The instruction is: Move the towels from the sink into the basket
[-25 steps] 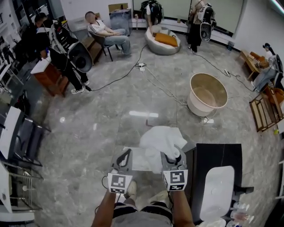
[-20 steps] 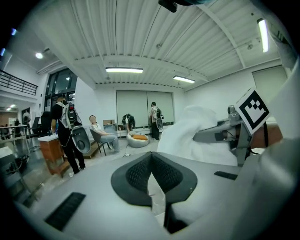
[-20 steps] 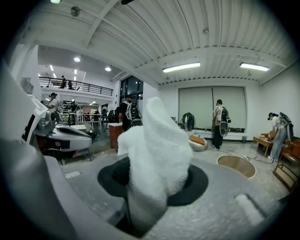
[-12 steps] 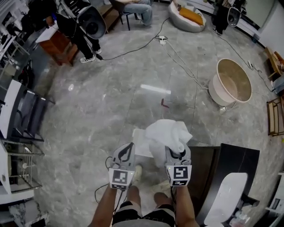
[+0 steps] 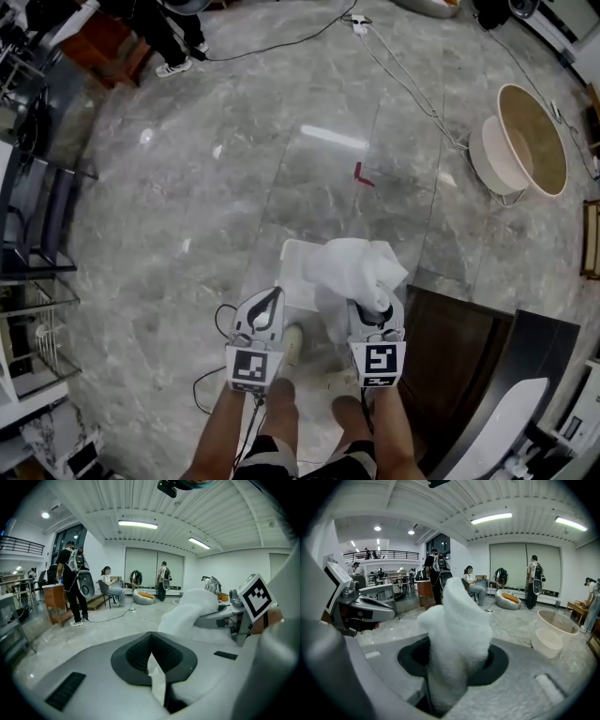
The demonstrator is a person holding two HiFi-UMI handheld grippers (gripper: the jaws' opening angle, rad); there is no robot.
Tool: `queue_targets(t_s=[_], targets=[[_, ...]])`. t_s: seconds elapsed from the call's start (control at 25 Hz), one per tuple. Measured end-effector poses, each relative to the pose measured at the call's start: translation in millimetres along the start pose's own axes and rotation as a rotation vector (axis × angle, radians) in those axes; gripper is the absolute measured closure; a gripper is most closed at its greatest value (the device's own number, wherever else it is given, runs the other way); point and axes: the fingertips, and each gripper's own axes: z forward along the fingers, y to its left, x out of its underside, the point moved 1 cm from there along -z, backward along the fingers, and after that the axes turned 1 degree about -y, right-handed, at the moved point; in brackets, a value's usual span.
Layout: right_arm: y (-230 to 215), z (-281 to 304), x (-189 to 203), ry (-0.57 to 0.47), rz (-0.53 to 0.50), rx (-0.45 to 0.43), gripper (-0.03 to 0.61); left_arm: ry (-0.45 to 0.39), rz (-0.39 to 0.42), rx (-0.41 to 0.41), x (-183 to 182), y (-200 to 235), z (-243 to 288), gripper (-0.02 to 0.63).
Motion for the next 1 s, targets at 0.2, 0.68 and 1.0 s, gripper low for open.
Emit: queue_targets(t_s=[0.2, 0.68, 1.0], targets=[[12.6, 44.1, 73.8, 0.059, 0.017, -0.025, 0.402, 0.052, -0.020, 0.017, 69.8, 7.1, 31.8, 0.604], [45.7, 126.1, 231.2, 0.165, 0.033, -0.092, 0.399, 0.123, -0.099, 0.031, 206.2, 15.2, 88.9, 0.604], [56.7, 166.2, 304.0, 0.208, 0.037, -0.119, 0.394, 0.188, -0.172, 0.008, 271.1, 14.1, 114.2, 0.604]])
